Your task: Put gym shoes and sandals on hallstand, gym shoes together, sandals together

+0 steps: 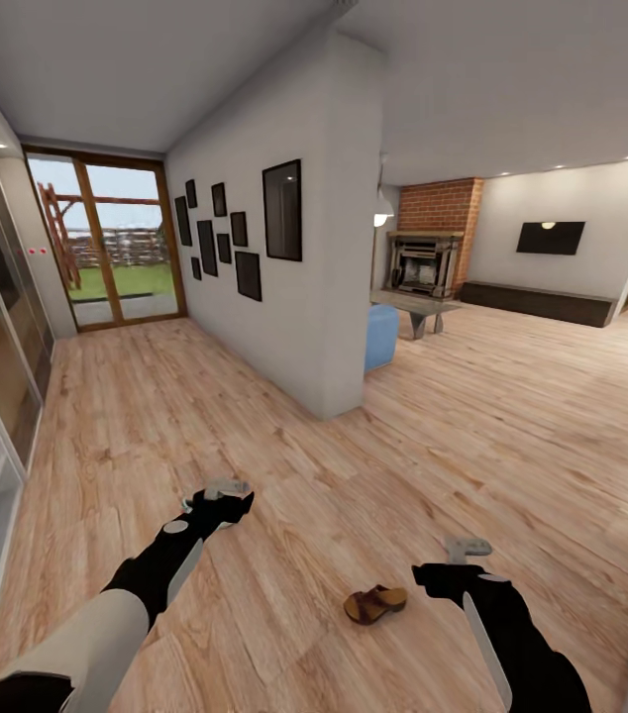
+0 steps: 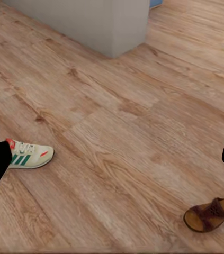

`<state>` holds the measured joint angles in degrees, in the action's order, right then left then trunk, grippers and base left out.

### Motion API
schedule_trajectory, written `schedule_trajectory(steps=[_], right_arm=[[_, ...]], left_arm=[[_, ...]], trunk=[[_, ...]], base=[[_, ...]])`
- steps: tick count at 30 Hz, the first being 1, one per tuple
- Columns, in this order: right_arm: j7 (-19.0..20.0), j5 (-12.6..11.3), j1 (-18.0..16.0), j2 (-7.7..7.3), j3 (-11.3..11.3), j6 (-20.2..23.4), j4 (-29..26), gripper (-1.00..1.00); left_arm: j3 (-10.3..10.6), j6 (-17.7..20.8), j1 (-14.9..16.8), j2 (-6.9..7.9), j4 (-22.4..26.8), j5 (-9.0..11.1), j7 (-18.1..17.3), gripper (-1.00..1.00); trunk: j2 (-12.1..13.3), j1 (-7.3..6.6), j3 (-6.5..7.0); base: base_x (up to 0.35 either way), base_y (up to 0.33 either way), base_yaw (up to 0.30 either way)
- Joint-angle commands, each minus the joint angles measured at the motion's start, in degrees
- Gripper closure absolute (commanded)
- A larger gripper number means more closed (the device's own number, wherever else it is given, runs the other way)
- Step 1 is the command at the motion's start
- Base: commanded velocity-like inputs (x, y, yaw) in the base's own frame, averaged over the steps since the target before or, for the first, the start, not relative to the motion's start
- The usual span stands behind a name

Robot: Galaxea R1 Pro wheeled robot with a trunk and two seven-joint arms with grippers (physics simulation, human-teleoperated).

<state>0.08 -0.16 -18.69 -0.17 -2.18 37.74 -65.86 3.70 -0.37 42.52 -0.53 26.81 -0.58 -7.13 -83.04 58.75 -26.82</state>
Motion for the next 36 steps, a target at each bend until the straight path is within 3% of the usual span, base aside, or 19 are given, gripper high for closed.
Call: schedule_trajectory(steps=[1,15,25,36], right_arm=[[0.0,0.0,0.0,-0.01,0.0,0.3,-0.1,-1.00],[0.0,0.0,0.0,-0.01,0.0,0.2,-0.1,-1.00],[-0.1,-0.1,0.0,-0.01,0.0,0.2,-0.1,-1.00],[-0.1,-0.1,0.1,0.01,0.0,-0.1,0.0,-1.00]], left_arm=[[0.1,0.0,0.0,0.01,0.0,-0.1,-0.1,-1.00],[0.1,-0.1,0.0,0.09,0.0,0.0,-0.2,-1.00],[0.1,-0.1,0.0,0.03,-0.1,0.1,-0.3,-1.00],[0.1,-3.3,-0.1,0.17,-5.2,0.0,-0.2,-1.00]], trunk=[[0.0,-0.02,-0.06],[0.0,-0.02,-0.06],[0.0,-0.02,0.13],[0.0,-0.02,0.14]], base=[[-0.180,0.000,0.000],[-0.031,0.000,0.000],[-0.128,0.000,-0.121],[-0.005,0.000,-0.007]])
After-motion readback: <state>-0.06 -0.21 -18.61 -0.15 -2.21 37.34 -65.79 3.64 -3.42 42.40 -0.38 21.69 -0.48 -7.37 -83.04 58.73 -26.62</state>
